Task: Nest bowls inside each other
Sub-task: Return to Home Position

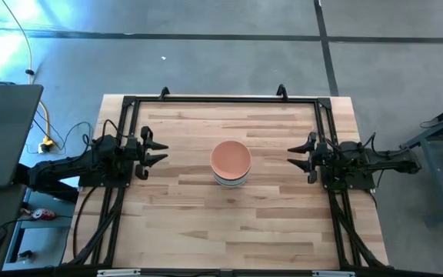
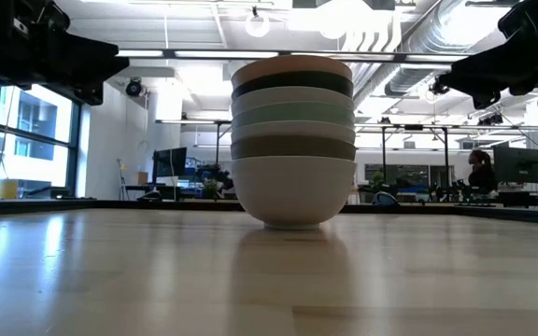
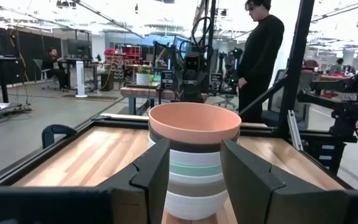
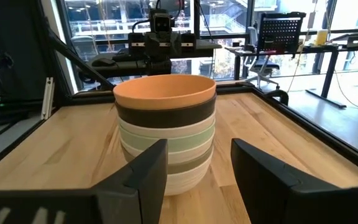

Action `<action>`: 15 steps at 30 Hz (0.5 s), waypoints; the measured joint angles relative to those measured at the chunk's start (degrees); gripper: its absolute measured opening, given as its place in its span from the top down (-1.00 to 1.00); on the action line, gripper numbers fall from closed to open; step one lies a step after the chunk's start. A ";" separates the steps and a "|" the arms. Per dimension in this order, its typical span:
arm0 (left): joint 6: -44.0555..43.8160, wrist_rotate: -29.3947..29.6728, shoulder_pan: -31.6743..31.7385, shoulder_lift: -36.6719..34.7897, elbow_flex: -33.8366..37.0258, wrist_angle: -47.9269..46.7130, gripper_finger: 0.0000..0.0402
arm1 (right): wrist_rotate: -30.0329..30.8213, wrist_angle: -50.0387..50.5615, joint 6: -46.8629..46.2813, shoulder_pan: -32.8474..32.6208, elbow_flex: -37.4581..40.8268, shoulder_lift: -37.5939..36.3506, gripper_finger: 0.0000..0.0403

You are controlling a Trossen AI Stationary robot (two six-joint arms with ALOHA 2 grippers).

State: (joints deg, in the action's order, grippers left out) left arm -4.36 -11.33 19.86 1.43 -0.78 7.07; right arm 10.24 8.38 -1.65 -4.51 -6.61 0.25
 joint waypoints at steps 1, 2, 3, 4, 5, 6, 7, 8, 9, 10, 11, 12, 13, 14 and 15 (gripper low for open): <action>0.02 0.00 0.00 0.00 0.00 0.00 0.34 | -0.08 0.00 -0.02 0.00 0.00 0.00 0.16; 0.00 0.00 0.00 0.00 0.00 0.00 0.34 | -0.19 0.00 -0.02 0.02 0.00 0.00 0.16; 0.02 0.00 0.00 0.00 0.00 -0.01 0.34 | -0.30 0.00 -0.04 0.00 0.00 0.00 0.16; 0.01 0.00 0.00 0.00 0.00 0.00 0.34 | -0.31 0.00 -0.04 0.00 0.00 0.00 0.16; 0.00 0.00 0.00 0.00 0.00 0.00 0.34 | -0.33 0.00 -0.09 0.00 0.00 0.00 0.16; 0.00 0.00 0.00 0.00 0.00 0.00 0.34 | -0.33 0.00 -0.65 0.00 0.00 0.00 0.16; 0.00 0.00 0.00 0.00 0.00 0.00 0.34 | -0.27 0.00 -1.08 0.00 0.00 0.00 0.16; 0.02 0.00 0.00 0.00 0.00 0.00 0.34 | -0.02 0.00 -1.29 0.00 0.00 0.00 0.16; 0.02 0.00 0.00 0.00 0.00 0.00 0.34 | 0.22 0.00 -1.31 0.00 0.00 0.00 0.16; 0.02 0.00 0.00 0.00 0.00 0.00 0.34 | 0.26 0.00 -1.33 0.00 0.00 0.00 0.16; 0.02 0.00 0.00 0.00 0.00 0.00 0.34 | 0.29 0.00 -1.33 0.00 0.00 0.00 0.16; 0.01 0.00 0.00 0.00 0.00 0.00 0.34 | 0.29 0.00 -1.33 0.00 0.00 0.00 0.16; 0.00 0.00 0.00 0.00 0.00 0.00 0.34 | 0.32 0.00 -1.33 0.00 0.00 0.00 0.16; 0.02 0.00 0.00 0.00 0.00 0.00 0.34 | 0.38 0.00 -1.33 0.00 0.00 0.00 0.16; 0.01 0.00 0.00 0.00 0.00 0.00 0.34 | 0.40 0.00 -1.33 0.00 0.00 0.00 0.16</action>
State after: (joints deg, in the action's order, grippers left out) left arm -4.35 -11.33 19.86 1.43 -0.78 7.07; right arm 10.64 8.38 -2.98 -4.51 -6.61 0.25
